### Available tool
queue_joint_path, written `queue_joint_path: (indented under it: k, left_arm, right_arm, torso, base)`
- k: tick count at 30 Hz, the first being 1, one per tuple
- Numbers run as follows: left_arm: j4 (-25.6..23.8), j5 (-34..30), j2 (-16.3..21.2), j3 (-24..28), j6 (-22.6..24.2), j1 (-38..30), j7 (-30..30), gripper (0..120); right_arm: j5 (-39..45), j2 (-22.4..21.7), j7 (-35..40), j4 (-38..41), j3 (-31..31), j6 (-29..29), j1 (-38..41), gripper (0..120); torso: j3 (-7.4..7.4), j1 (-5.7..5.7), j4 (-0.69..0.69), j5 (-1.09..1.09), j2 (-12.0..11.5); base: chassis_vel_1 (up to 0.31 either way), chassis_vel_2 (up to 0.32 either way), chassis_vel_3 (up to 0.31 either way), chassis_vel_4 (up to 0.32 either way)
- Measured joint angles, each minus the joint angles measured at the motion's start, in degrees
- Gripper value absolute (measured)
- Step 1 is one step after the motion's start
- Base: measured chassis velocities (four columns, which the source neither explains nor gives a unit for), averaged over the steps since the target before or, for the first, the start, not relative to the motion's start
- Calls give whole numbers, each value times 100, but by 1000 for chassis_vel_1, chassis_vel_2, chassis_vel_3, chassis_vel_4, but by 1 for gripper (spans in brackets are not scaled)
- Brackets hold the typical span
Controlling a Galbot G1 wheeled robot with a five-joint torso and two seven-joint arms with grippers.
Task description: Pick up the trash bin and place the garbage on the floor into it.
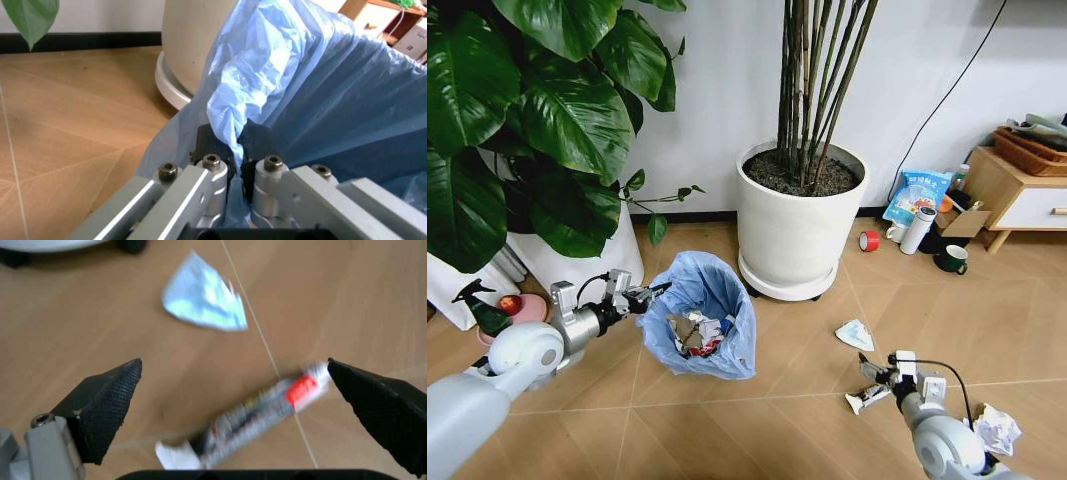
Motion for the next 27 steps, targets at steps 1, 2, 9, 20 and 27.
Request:
queue_joint_path:
  k: [1,2,9,20,27]
  left_arm:
    - [-8,0,3,-7,0,2,0,0]
    - [-8,0,3,-7,0,2,0,0]
    - [-104,-22,40,-98,0,71,-9,0]
    - [-243,-37,215,-557,0,506,-4,0]
    - [-256,-63,239,-628,-1,543,4,0]
  right_arm:
    - [93,43,82,-8,10,-32,-29,100]
    - [93,43,82,-8,10,-32,-29,100]
    - [253,359,123,-526,-47,-54,72,100]
    - [215,766,-87,-1678,-315,-30,662,100]
    - [130,1119,-139,-2258,-555,-16,1187,90]
  torso:
    - [0,0,0,1,0]
    - [0,0,0,1,0]
    - [0,0,-1,1,-1]
    - [1,1,1,1,-1]
    - [1,1,1,1,-1]
  base:
    - [0,0,0,0]
    - [0,0,0,0]
    - [0,0,0,0]
    - [0,0,0,0]
    - [0,0,0,0]
